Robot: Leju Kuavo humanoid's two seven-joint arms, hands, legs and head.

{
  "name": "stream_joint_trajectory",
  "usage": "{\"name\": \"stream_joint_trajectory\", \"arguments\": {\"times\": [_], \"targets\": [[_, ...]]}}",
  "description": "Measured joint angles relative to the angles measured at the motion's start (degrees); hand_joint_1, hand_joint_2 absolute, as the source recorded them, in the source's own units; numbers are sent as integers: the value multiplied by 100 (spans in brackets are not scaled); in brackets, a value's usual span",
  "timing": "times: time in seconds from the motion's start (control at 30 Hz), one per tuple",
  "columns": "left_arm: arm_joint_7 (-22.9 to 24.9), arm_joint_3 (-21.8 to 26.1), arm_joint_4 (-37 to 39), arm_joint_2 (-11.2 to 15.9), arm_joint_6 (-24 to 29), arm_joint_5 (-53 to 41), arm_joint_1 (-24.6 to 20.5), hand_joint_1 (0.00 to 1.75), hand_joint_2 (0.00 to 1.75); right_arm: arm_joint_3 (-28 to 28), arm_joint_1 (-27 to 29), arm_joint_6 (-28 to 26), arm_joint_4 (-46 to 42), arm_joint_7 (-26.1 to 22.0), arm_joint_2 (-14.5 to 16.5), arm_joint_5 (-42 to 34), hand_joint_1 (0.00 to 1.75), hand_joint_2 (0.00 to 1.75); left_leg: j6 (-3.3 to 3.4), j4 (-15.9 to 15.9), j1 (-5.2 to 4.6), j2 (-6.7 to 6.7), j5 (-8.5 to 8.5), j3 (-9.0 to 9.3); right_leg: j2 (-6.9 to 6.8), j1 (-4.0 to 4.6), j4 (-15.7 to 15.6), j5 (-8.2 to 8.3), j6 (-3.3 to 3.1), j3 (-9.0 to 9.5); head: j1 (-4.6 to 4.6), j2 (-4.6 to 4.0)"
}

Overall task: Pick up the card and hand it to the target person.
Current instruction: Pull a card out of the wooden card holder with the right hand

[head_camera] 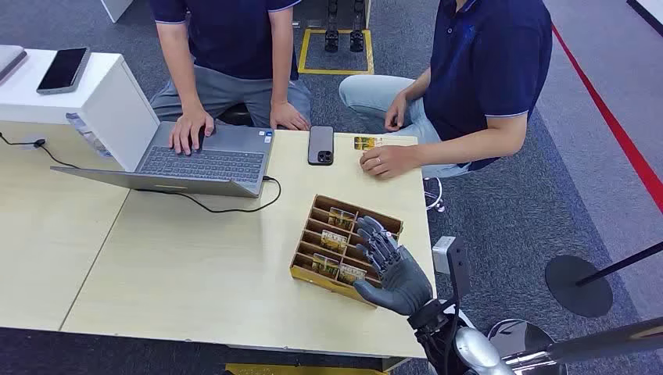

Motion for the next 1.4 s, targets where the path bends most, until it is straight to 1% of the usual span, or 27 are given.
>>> {"name": "stream_joint_trajectory", "arguments": {"times": [0.07,0.1,0.2,0.23,0.27,0.3,0.4,0.43,0.5,0.63,0.67,0.73,0.8,0.83,0.87,0.9,1.0,1.03,1.1,1.17,1.27,1.33,1.4], "targets": [[1,0,0,0,0,-1,-3,0,0,27,-11,22,-7,2,-3,12,4,175,0,0,0,0,0,0,0,0,0,0,0,0,0,0],[1,0,0,0,0,-1,-7,0,0,50,-19,39,-17,9,-7,41,8,175,0,0,0,0,0,0,0,0,0,0,0,0,1,0],[4,0,0,0,0,-1,-22,0,0,134,-64,-20,-60,94,-12,306,32,175,0,0,0,0,0,0,0,0,0,0,0,0,-1,0],[5,0,0,0,2,1,-25,0,0,174,-83,-113,-75,161,-12,486,39,175,0,0,0,0,0,0,0,0,0,0,0,0,-1,0],[7,0,0,0,7,5,-27,0,0,220,-104,-265,-92,275,-12,764,41,175,0,0,0,0,0,0,0,0,1,0,0,1,-1,0],[9,0,0,1,20,13,-26,0,0,274,-126,-487,-112,452,-11,1183,42,175,0,0,0,0,0,-1,0,0,1,0,0,1,-1,0],[10,-1,0,4,87,48,-17,0,0,492,-208,-1285,-164,1190,8,2920,42,175,0,0,0,-1,0,-2,-1,0,1,0,0,1,0,0],[8,-1,0,7,103,59,-12,0,0,569,-230,-1451,-180,1360,15,3329,42,175,0,0,0,-1,0,-2,-2,0,1,0,0,1,0,0],[7,-1,0,11,116,86,-4,0,0,691,-257,-1576,-210,1499,26,3642,42,175,0,0,0,-3,0,-2,-4,0,1,0,0,1,-1,0],[7,-2,0,23,120,108,5,0,0,862,-287,-1611,-234,1547,51,3697,42,175,0,-1,0,-5,0,-3,-9,0,1,-1,0,1,0,0],[7,-2,0,25,120,108,7,0,0,893,-290,-1613,-236,1547,51,3700,45,175,0,-1,0,-5,0,-3,-9,0,1,-1,0,1,0,0],[7,-2,0,30,120,108,10,0,0,949,-296,-1615,-239,1548,53,3704,70,175,0,-1,0,-5,0,-3,-10,0,1,-1,0,1,0,0],[8,-2,0,32,123,110,13,0,0,994,-304,-1650,-239,1607,57,3832,110,175,0,-1,0,-5,0,-3,-10,0,1,-1,0,1,0,0],[10,-1,0,33,128,114,15,0,0,1018,-310,-1695,-239,1681,60,4003,123,175,0,-1,0,-5,0,-3,-10,0,1,-1,0,1,1,0],[15,-1,0,33,139,119,18,0,0,1044,-315,-1770,-239,1814,62,4330,132,175,0,-1,0,-5,0,-3,-10,0,1,-1,0,1,1,0],[28,0,0,33,154,122,20,0,0,1075,-320,-1870,-239,1994,70,4790,136,175,0,-1,0,-6,0,-3,-10,0,1,-1,0,1,1,0],[77,-2,0,33,191,119,33,0,0,1202,-320,-2187,-238,2492,149,6280,140,175,0,-1,0,-5,0,-3,-10,0,1,-1,-1,0,0,0],[89,-2,0,33,197,114,36,0,0,1246,-316,-2278,-235,2592,191,6625,143,175,0,-1,1,-6,0,-2,-11,0,1,-1,-1,0,0,0],[105,-1,0,32,204,107,38,0,0,1309,-305,-2421,-226,2730,268,7057,151,175,0,-1,1,-7,0,-3,-12,0,1,-1,-1,0,0,0],[114,0,0,31,205,102,39,0,0,1332,-296,-2513,-211,2801,322,7236,151,175,0,-1,1,-7,0,-3,-12,0,1,-2,-1,0,0,0],[134,0,0,32,205,95,38,0,0,1351,-287,-2596,-179,2802,374,7262,135,175,0,-1,1,-7,0,-3,-12,0,1,-2,-1,0,0,0],[157,0,0,33,206,91,41,0,0,1363,-279,-2667,-165,2761,393,7233,121,175,0,-1,0,-7,0,-3,-12,0,1,-2,-1,0,1,0],[168,0,0,33,210,85,44,0,0,1367,-274,-2744,-160,2734,399,7208,99,175,0,-1,0,-7,0,-3,-12,0,1,-1,-1,0,0,0]]}}
